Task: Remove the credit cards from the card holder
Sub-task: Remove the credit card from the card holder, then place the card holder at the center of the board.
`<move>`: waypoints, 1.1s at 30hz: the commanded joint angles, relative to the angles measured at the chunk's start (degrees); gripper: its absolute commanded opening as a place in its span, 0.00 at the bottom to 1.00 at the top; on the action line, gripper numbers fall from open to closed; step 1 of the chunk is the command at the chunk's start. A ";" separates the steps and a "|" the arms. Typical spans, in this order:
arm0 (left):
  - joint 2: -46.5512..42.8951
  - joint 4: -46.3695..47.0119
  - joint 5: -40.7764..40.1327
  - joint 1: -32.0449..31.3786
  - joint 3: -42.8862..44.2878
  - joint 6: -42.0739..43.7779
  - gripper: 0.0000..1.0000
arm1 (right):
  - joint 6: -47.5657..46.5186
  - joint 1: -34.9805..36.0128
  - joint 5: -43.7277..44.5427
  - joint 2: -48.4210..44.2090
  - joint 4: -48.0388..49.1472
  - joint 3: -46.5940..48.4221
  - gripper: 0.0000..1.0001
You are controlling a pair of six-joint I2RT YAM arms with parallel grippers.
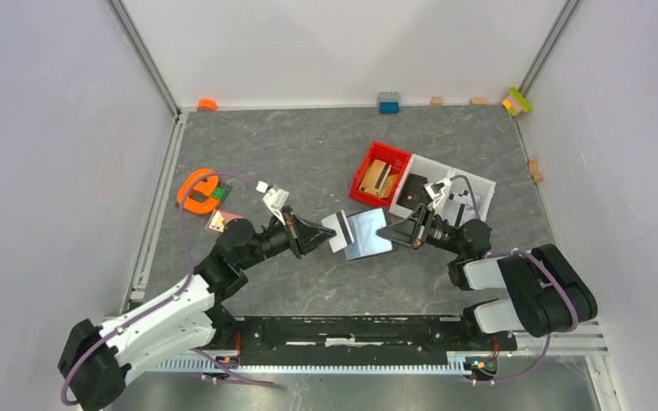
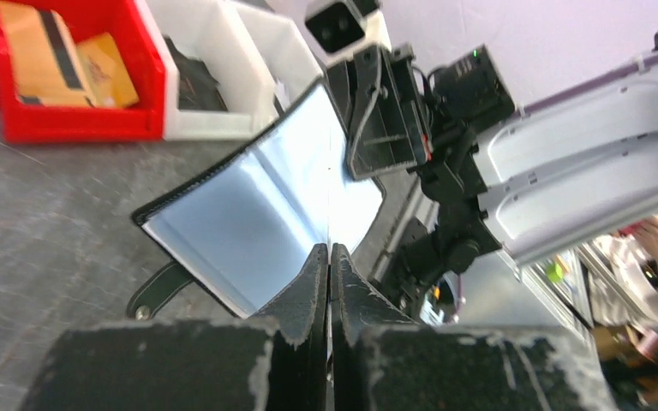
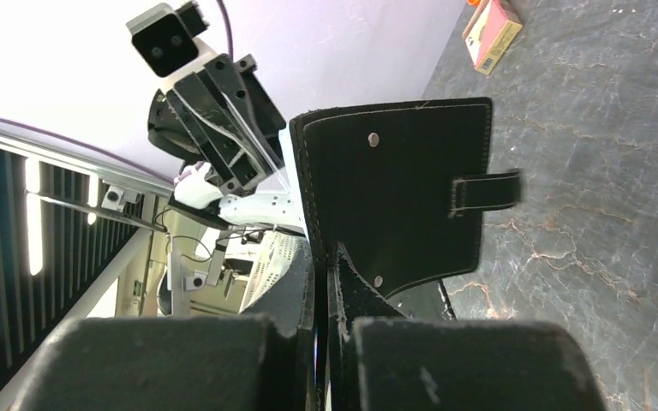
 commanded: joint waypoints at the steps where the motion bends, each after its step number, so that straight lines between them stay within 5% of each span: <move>1: -5.99 -3.73 -9.78 0.35 -0.22 3.70 0.02 | 0.27 -0.83 0.86 1.32 27.69 -0.80 0.00; 7: -13.09 -5.65 -17.00 0.35 -2.55 4.61 0.02 | -5.43 -0.47 1.66 4.07 17.99 -1.13 0.00; 10: -14.77 -5.73 -18.31 0.35 -3.20 4.61 0.02 | -13.30 1.32 2.67 3.64 5.22 0.21 0.00; 12: -14.67 -5.81 -18.46 0.35 -3.14 4.63 0.02 | -23.81 2.91 4.33 2.38 -11.50 3.04 0.00; 17: -12.69 -6.31 -18.04 0.35 -2.34 4.57 0.02 | -49.31 7.01 20.16 -2.29 -54.66 12.82 0.00; 25: -11.13 -6.57 -17.68 0.35 -1.71 4.60 0.02 | -63.26 12.67 44.08 -1.74 -77.03 22.82 0.02; 28: -11.33 -7.00 -18.22 0.37 -1.71 4.54 0.02 | -65.62 15.78 51.22 0.17 -82.22 26.21 0.13; 33: -11.02 -7.49 -19.05 0.35 -1.56 4.39 0.02 | -66.19 19.24 49.48 -0.24 -82.75 27.85 0.46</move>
